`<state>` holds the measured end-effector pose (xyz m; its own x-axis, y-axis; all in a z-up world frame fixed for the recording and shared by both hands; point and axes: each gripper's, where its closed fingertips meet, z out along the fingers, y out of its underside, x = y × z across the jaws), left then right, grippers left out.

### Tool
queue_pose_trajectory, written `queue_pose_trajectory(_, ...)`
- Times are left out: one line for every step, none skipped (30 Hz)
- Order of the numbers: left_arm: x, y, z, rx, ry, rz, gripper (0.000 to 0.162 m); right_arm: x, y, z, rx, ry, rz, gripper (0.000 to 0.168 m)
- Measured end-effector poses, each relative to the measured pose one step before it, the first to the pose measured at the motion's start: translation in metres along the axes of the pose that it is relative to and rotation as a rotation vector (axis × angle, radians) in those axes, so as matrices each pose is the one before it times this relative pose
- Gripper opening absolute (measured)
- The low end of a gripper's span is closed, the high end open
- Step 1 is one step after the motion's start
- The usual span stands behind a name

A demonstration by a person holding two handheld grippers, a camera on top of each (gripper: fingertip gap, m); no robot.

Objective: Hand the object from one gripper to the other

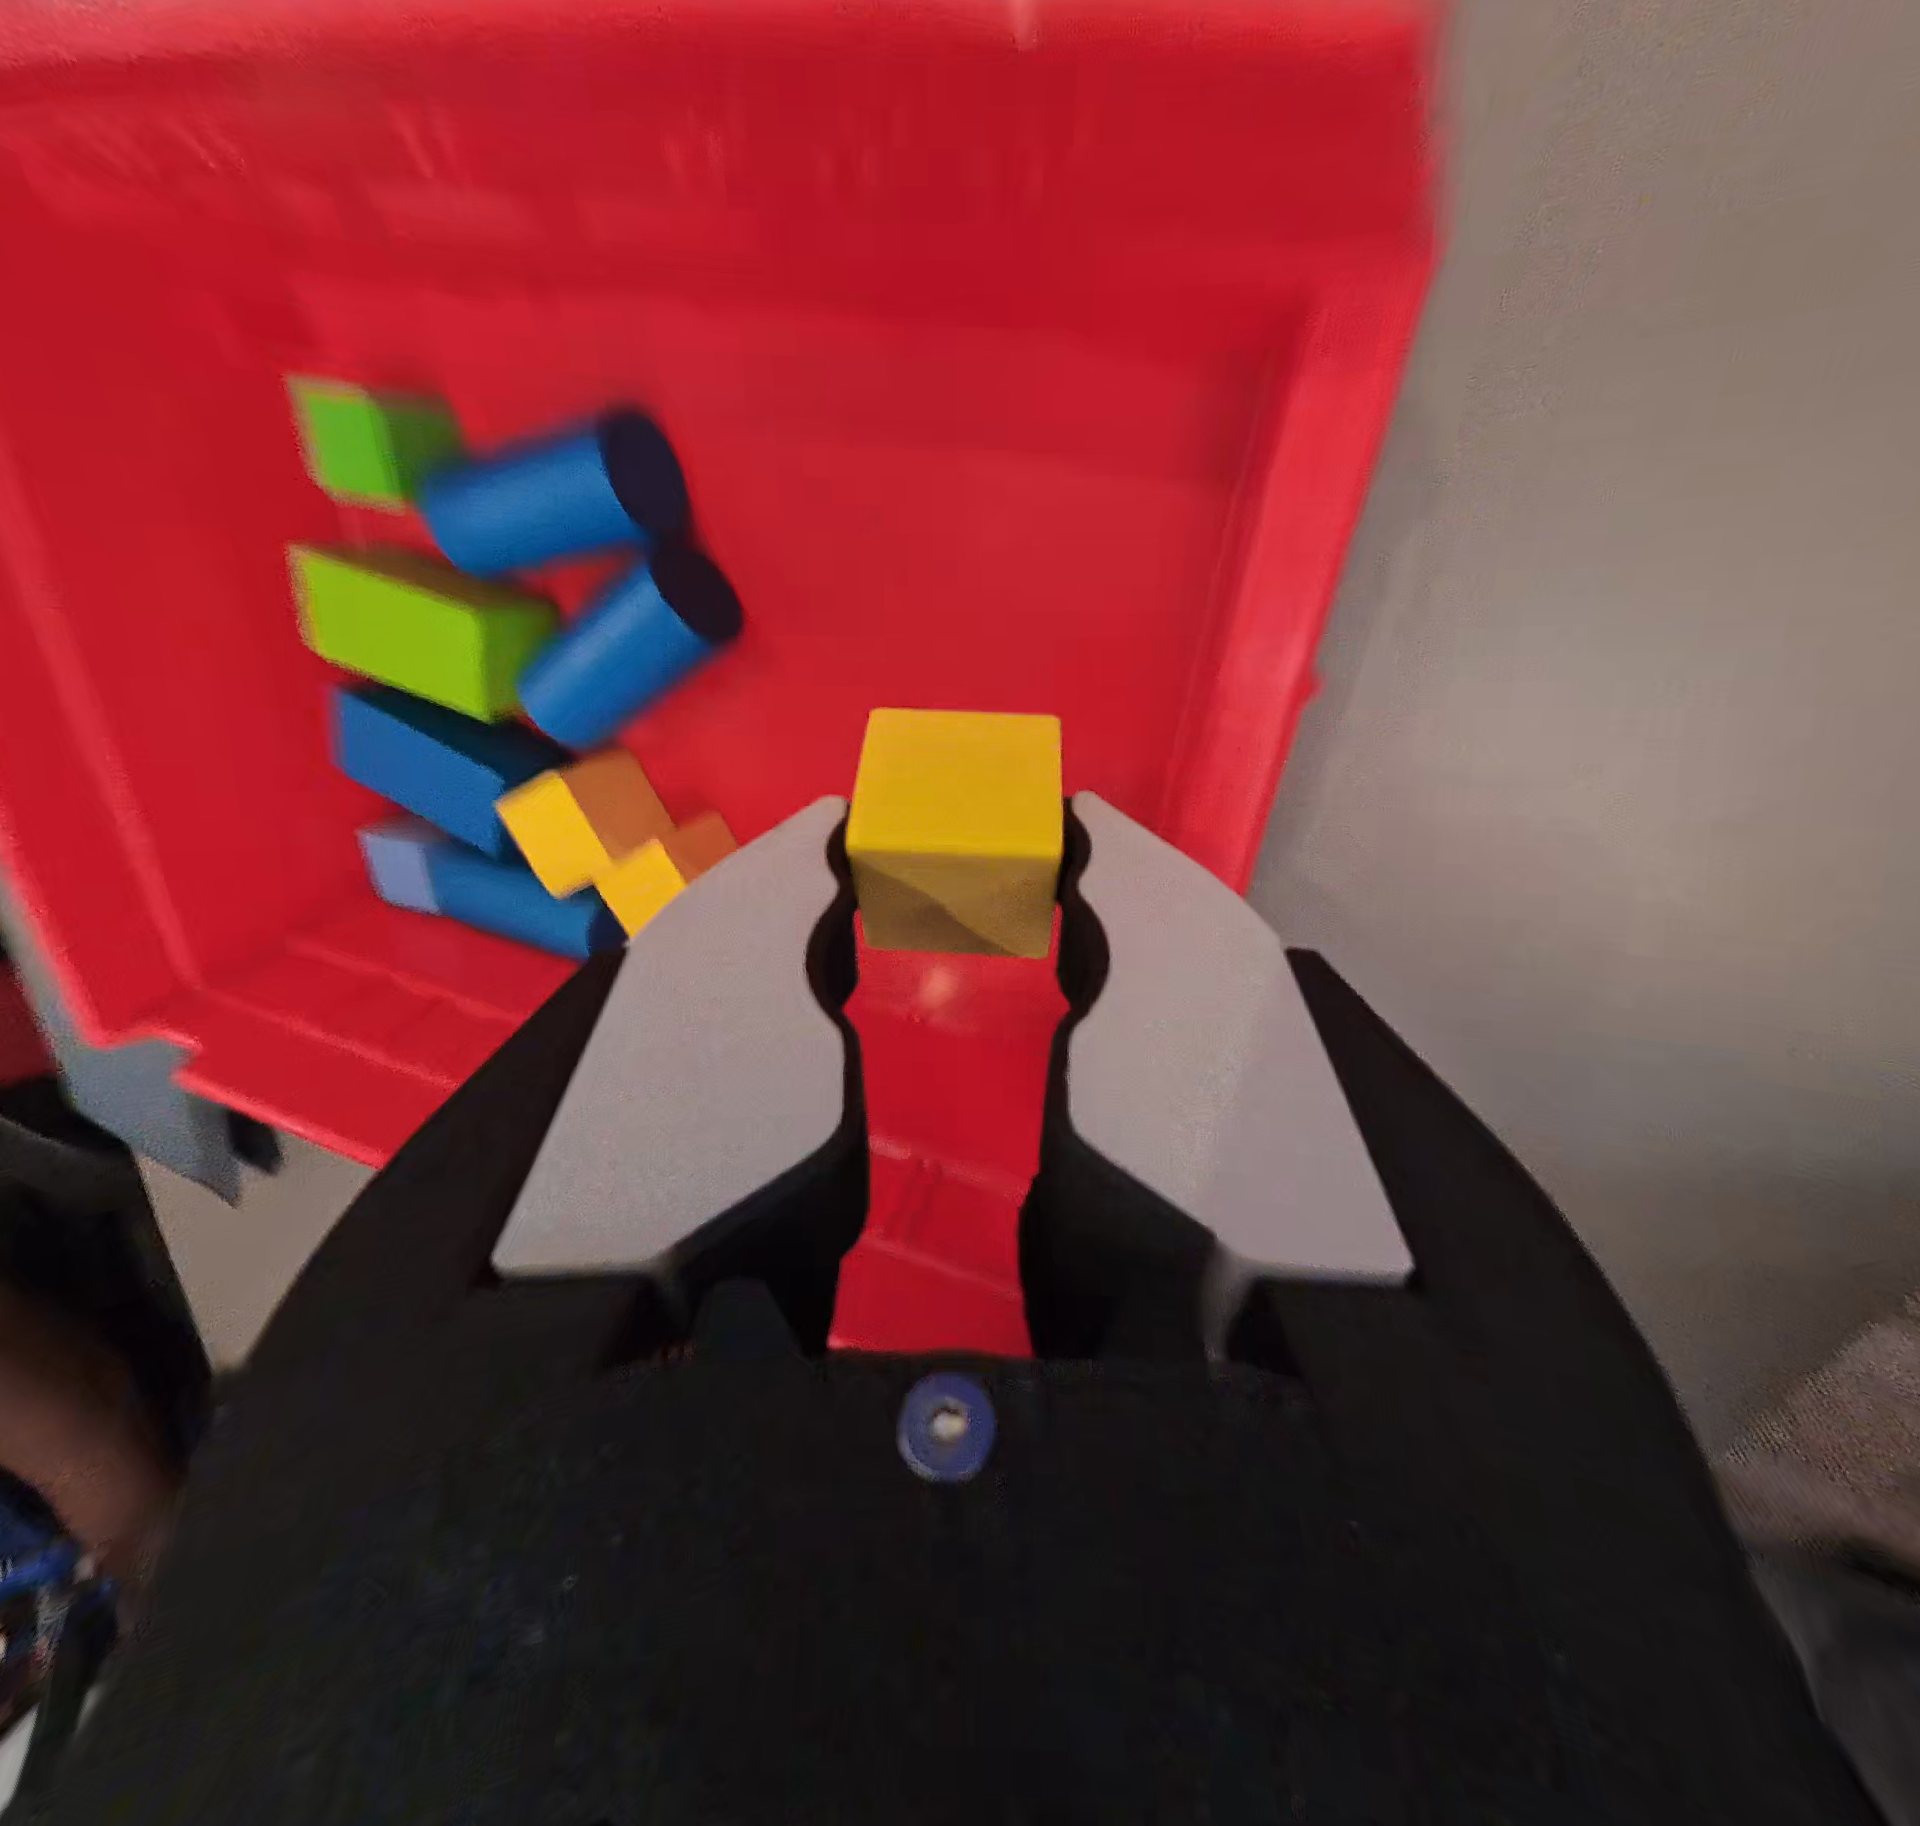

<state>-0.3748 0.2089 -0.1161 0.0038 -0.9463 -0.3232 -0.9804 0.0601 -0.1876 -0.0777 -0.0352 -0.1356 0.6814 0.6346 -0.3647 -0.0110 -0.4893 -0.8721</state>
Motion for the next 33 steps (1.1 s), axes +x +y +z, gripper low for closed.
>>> queue_pose_trajectory(0.00597,-0.01807,-0.01188,0.0998,-0.0307,0.0129,0.034,-0.00416,-0.00408,0.00181,0.0096,-0.0415,0.0175,0.036)
queue_pose_trajectory(0.00723,-0.02048,-0.01027,0.1014,-0.0259,0.0135,0.035,-0.00408,-0.00512,0.00299,0.0088,-0.0461,0.0142,0.036)
queue_pose_trajectory(0.00837,-0.02207,-0.00791,0.0986,-0.0208,0.0160,0.035,-0.00205,-0.00648,0.00425,0.0097,-0.0371,0.0197,0.036)
queue_pose_trajectory(0.00892,-0.02317,-0.00550,0.0965,-0.0173,0.0174,0.035,-0.00238,-0.00804,0.00548,0.0122,-0.0419,0.0307,0.037)
queue_pose_trajectory(0.00895,-0.02434,-0.00281,0.0973,-0.0166,0.0174,0.035,-0.00523,-0.00904,0.00686,0.0143,-0.0610,0.0365,0.037)
queue_pose_trajectory(0.00991,-0.02443,-0.00021,0.0946,-0.0071,0.0144,0.034,-0.00570,-0.00979,0.00790,0.0157,-0.0650,0.0435,0.038)
queue_pose_trajectory(0.01124,-0.02253,0.00258,0.0828,0.0046,0.0123,0.034,-0.00540,-0.00936,0.00940,0.0082,-0.0608,0.0469,0.041)
queue_pose_trajectory(0.00982,-0.01990,0.00522,0.0688,-0.0035,0.0135,0.034,-0.00633,-0.00849,0.01029,-0.0004,-0.0657,0.0395,0.043)
queue_pose_trajectory(0.00885,-0.01675,0.00679,0.0542,-0.0082,0.0177,0.034,-0.00580,-0.00841,0.01053,0.0011,-0.0619,0.0343,0.044)
queue_pose_trajectory(0.00734,-0.01294,0.00744,0.0368,-0.0160,0.0260,0.034,-0.00332,-0.00741,0.01057,0.0027,-0.0458,0.0307,0.047)
queue_pose_trajectory(0.00464,-0.01009,0.00744,0.0253,-0.0298,0.0239,0.034,-0.00161,-0.00544,0.01029,0.0003,-0.0364,0.0284,0.051)
queue_pose_trajectory(0.00403,-0.00707,0.00696,0.0159,-0.0276,0.0123,0.034,-0.00007,-0.00285,0.00956,-0.0055,-0.0294,0.0308,0.055)
queue_pose_trajectory(0.00764,-0.00412,0.00590,0.0108,0.0011,-0.0016,0.034,0.00099,-0.00192,0.00813,-0.0007,-0.0229,0.0355,0.059)
queue_pose_trajectory(0.00982,-0.00152,0.00503,0.0071,0.0180,-0.0050,0.034,0.00163,-0.00239,0.00613,0.0181,-0.0198,0.0341,0.062)
queue_pose_trajectory(0.00845,0.00160,0.00431,-0.0050,0.0111,0.0063,0.034,0.00235,-0.00233,0.00430,0.0289,-0.0162,0.0378,0.065)
queue_pose_trajectory(0.00607,0.00312,0.00348,-0.0123,0.0014,0.0084,0.034,0.00146,-0.00119,0.00258,0.0218,-0.0239,0.0390,0.066)
queue_pose_trajectory(0.00431,0.00278,0.00280,-0.0102,-0.0027,-0.0009,0.035,-0.00001,0.00131,0.00138,0.0037,-0.0329,0.0326,0.062)
queue_pose_trajectory(0.00294,0.00141,0.00194,-0.0016,-0.0059,-0.0126,0.035,-0.00032,0.00428,0.00049,-0.0159,-0.0308,0.0223,0.049)
queue_pose_trajectory(0.00441,0.00109,0.00171,0.0025,0.0086,-0.0258,0.034,-0.00015,0.00637,-0.00001,-0.0306,-0.0233,0.0129,0.032)
queue_pose_trajectory(0.00458,0.00163,0.00152,0.0016,0.0096,-0.0279,0.035,0.00251,0.00414,-0.00096,-0.0141,0.0009,0.0240,0.032)
queue_pose_trajectory(0.00386,0.00067,0.00095,0.0092,-0.0027,-0.0245,0.034,0.00176,0.00380,-0.00137,-0.0154,0.0007,0.0268,0.032)
queue_pose_trajectory(0.00351,-0.00005,0.00064,0.0134,-0.0145,-0.0298,0.035,0.00070,0.00345,-0.00109,-0.0139,0.0002,0.0054,0.032)
queue_pose_trajectory(0.00204,0.00017,0.00003,0.0141,-0.0330,-0.0448,0.035,-0.00042,0.00195,-0.00094,0.0013,-0.0005,-0.0080,0.032)
queue_pose_trajectory(0.00199,0.00119,-0.00106,0.0129,-0.0362,-0.0667,0.037,-0.00039,0.00267,-0.00069,-0.0031,0.0030,-0.0113,0.032)
queue_pose_trajectory(0.00215,0.00291,-0.00241,0.0100,-0.0330,-0.0776,0.042,-0.00067,0.00319,-0.00084,-0.0095,0.0058,-0.0076,0.032)
queue_pose_trajectory(0.00264,0.00435,-0.00390,-0.0035,-0.0198,-0.0596,0.045,-0.00165,0.00237,-0.00145,-0.0079,0.0041,-0.0063,0.032)
queue_pose_trajectory(0.00166,0.00488,-0.00517,-0.0194,-0.0188,-0.0397,0.050,-0.00259,0.00078,-0.00241,-0.0063,0.0093,-0.0122,0.032)
queue_pose_trajectory(-0.00008,0.00461,-0.00625,-0.0144,-0.0238,-0.0432,0.057,-0.00336,-0.00170,-0.00351,-0.0055,0.0208,-0.0304,0.032)
queue_pose_trajectory(0.00112,0.00460,-0.00676,0.0016,-0.0111,-0.0581,0.061,-0.00446,-0.00470,-0.00488,-0.0041,0.0306,-0.0467,0.032)
queue_pose_trajectory(0.00251,0.00562,-0.00659,0.0031,0.0040,-0.0643,0.059,-0.00490,-0.00754,-0.00677,-0.0076,0.0444,-0.0552,0.032)
queue_pose_trajectory(0.00223,0.00736,-0.00585,-0.0060,0.0054,-0.0572,0.058,-0.00616,-0.01028,-0.00912,0.0000,0.0489,-0.0639,0.032)
queue_pose_trajectory(0.00118,0.00849,-0.00511,-0.0190,0.0001,-0.0377,0.056,-0.00542,-0.01232,-0.01208,0.0004,0.0575,-0.0639,0.032)
queue_pose_trajectory(-0.00101,0.00771,-0.00467,-0.0212,-0.0137,-0.0143,0.055,-0.00141,-0.01372,-0.01568,-0.0008,0.0804,-0.0667,0.032)
